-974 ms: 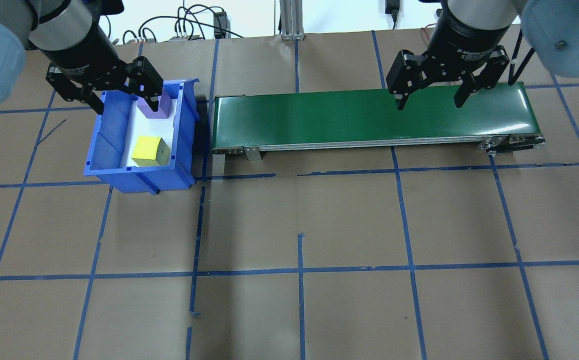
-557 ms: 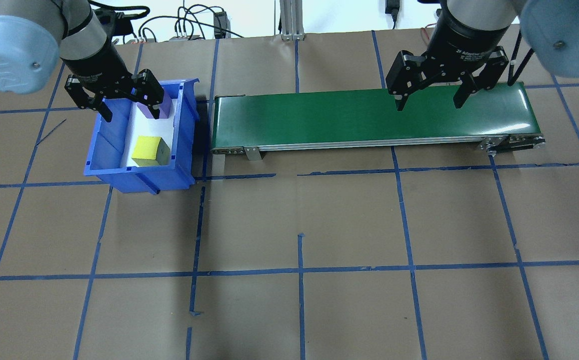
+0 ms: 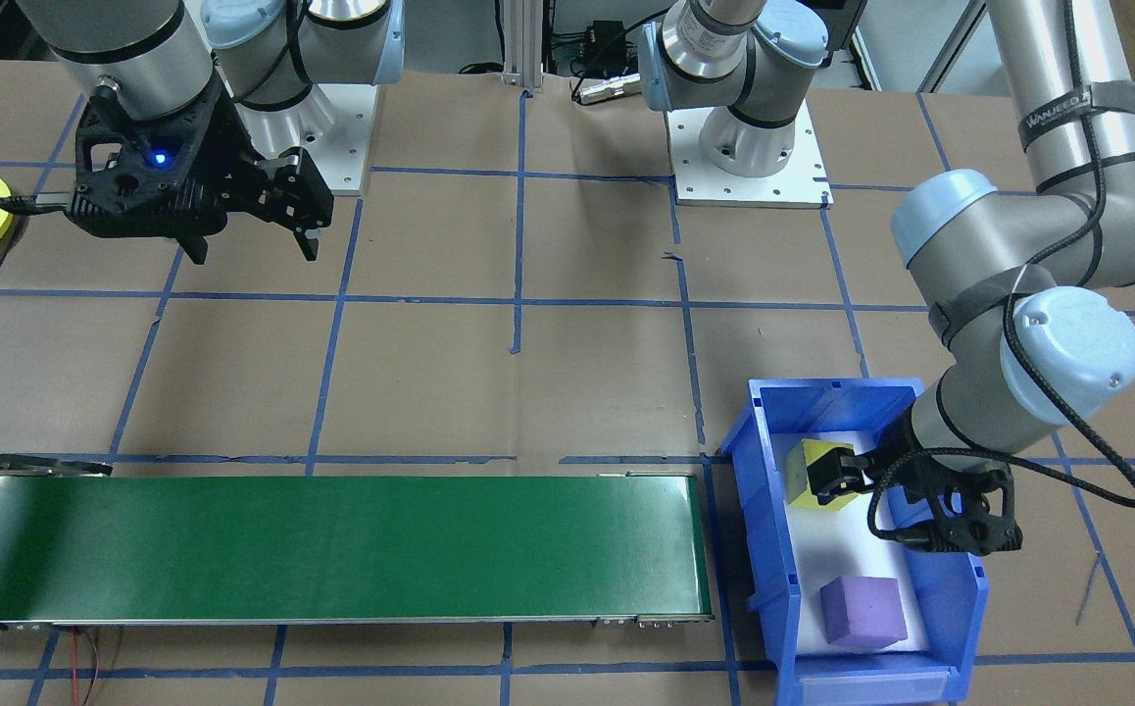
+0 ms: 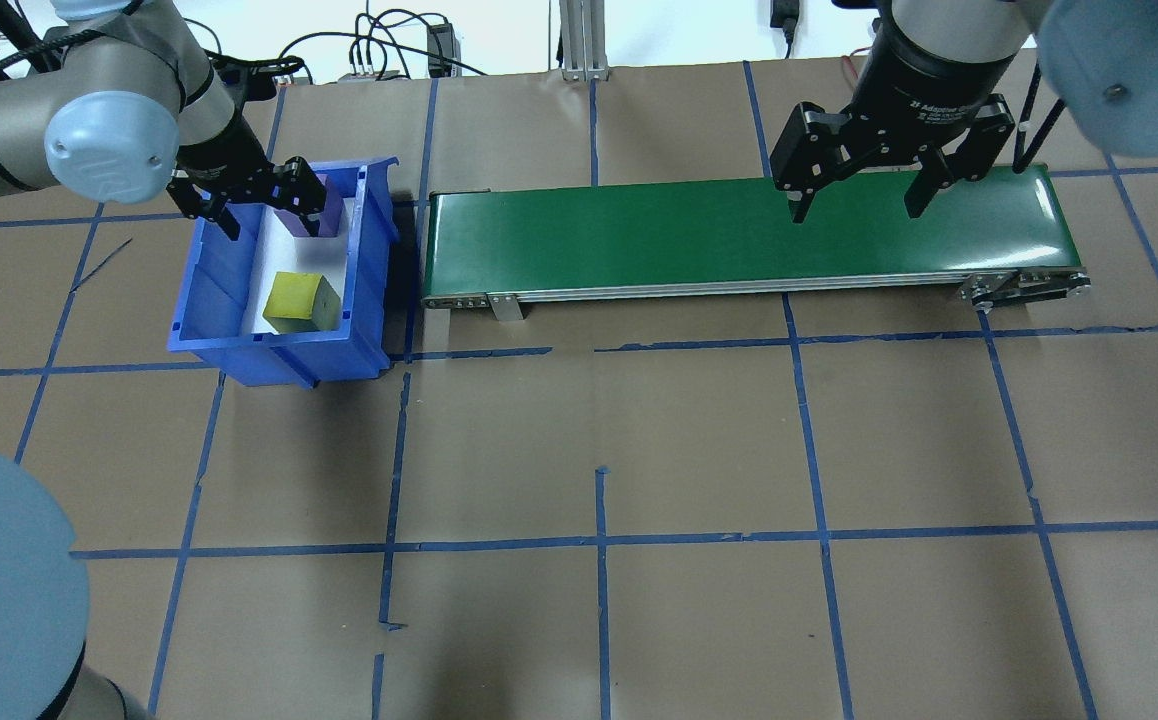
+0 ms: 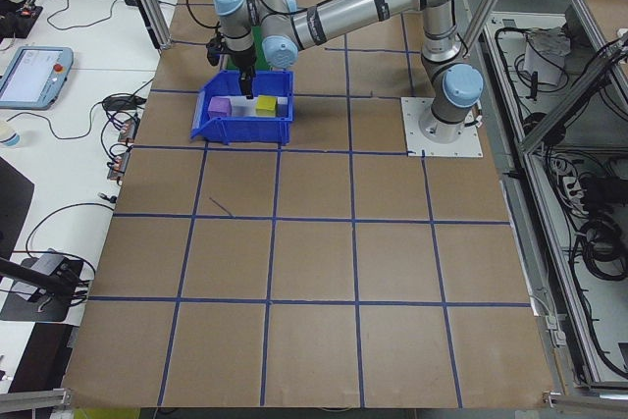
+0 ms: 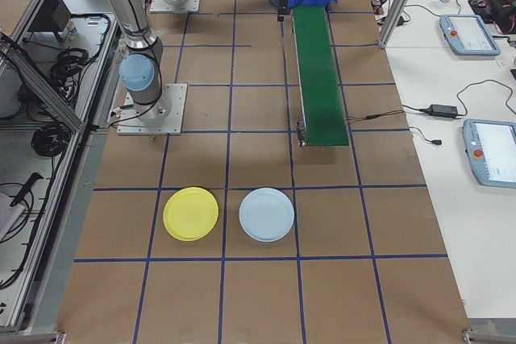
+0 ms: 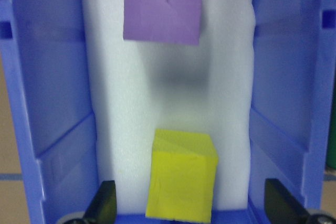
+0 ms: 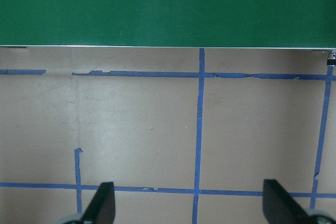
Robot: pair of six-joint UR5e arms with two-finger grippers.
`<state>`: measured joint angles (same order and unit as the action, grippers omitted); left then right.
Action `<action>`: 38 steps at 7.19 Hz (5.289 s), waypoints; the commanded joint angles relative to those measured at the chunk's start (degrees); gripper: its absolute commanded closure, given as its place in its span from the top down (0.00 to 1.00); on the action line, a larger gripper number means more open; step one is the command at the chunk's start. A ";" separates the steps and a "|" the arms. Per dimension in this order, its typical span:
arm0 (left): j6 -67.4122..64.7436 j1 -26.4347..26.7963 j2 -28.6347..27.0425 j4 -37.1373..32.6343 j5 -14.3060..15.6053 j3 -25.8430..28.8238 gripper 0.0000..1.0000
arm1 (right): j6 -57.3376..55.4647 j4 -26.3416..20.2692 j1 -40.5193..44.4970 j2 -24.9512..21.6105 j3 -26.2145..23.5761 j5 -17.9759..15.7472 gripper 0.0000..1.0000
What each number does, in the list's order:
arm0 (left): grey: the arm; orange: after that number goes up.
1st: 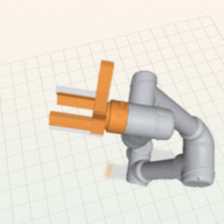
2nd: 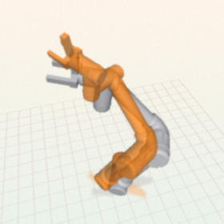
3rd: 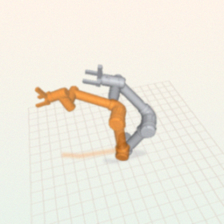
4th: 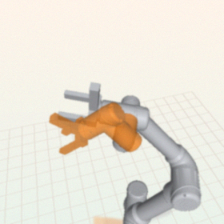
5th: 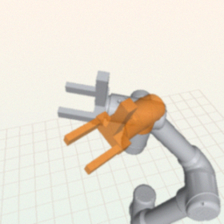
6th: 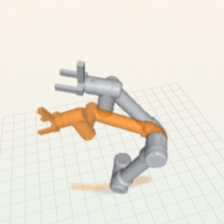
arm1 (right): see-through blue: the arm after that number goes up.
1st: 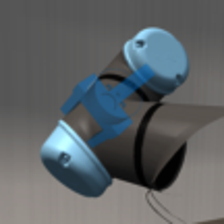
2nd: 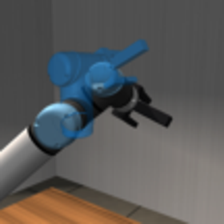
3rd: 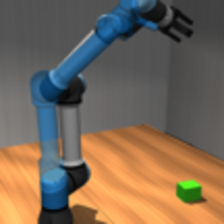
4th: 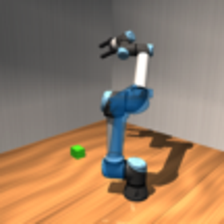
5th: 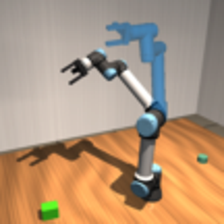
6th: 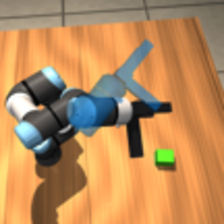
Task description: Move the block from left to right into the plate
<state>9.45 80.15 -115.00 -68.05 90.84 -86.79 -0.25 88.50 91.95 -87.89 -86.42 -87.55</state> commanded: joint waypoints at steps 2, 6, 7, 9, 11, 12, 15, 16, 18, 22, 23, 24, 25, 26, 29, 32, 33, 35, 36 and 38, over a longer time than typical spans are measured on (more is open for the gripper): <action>1.28 -0.08 -5.39 12.74 -3.20 0.13 1.00 | 0.07 0.18 0.07 0.00 -0.06 0.01 1.00; 6.02 -0.08 -11.04 22.87 -3.30 0.66 1.00 | 0.07 0.18 -0.02 0.00 -0.06 0.19 1.00; 6.02 -0.08 -11.04 22.79 -3.39 0.49 1.00 | 0.07 0.18 -0.02 0.00 -0.06 0.19 1.00; 6.02 -0.08 -10.95 22.79 -3.48 0.57 0.97 | 0.07 0.18 -0.02 0.00 -0.06 0.19 1.00; 6.11 -0.08 -10.86 22.27 -5.22 0.22 0.42 | 0.07 0.18 -0.02 0.00 -0.06 0.27 1.00; 6.20 -0.08 -10.43 22.09 -5.32 0.48 0.35 | 0.07 0.00 -0.02 0.00 -0.06 0.19 1.00; 6.73 0.01 -1.50 7.66 -4.45 0.66 0.35 | 0.07 0.09 -0.02 0.00 -0.06 0.45 1.00; 6.38 0.01 2.20 1.23 -2.97 0.57 0.35 | 0.07 0.00 -0.11 0.00 -0.06 0.36 1.00; 5.15 2.27 5.13 -2.35 -3.04 0.57 0.35 | 0.07 0.00 -0.11 0.09 -0.06 0.28 1.00; -6.53 15.18 1.55 8.08 -2.52 0.48 0.35 | 0.07 0.09 -0.20 0.09 -0.06 0.36 1.00; -8.98 17.91 -1.69 10.90 -2.34 0.40 0.35 | 0.16 0.09 -0.20 0.09 -0.06 0.36 1.00; -8.75 19.33 -3.29 11.27 -1.81 -0.56 0.33 | 0.07 0.09 -0.20 0.09 -0.06 0.36 1.00; -8.66 19.52 -3.30 11.71 -1.37 -0.92 0.33 | 0.07 0.00 -0.20 0.09 -0.06 0.36 1.00; -8.74 19.52 -3.30 11.80 -1.28 -1.01 0.45 | 0.07 0.09 -0.20 0.09 -0.06 0.45 1.00; -13.02 19.61 -2.69 11.89 -1.37 -0.75 1.00 | 0.16 -0.17 -0.89 0.09 -0.15 -0.16 1.00; -14.10 19.61 1.95 10.76 -1.98 -0.75 1.00 | 0.33 -0.17 -1.34 0.00 -0.06 -0.25 1.00; -13.58 19.35 3.62 8.92 -1.98 -1.18 1.00 | 0.33 -0.09 -1.25 0.00 0.02 -0.08 1.00; -12.79 12.80 4.25 8.29 -2.15 -1.27 1.00 | 0.33 -0.09 -1.25 0.00 -0.06 -0.08 1.00; -9.57 8.05 5.56 6.03 -2.16 -2.06 1.00 | 0.33 -0.09 -1.25 0.00 -0.06 -0.16 1.00; 4.39 -0.30 9.25 1.62 -1.98 -8.62 1.00 | 0.33 -0.09 -1.60 0.00 0.03 -0.34 1.00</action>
<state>6.76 85.23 -107.97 -64.26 88.85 -91.46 0.09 88.42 90.57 -87.89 -86.43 -87.79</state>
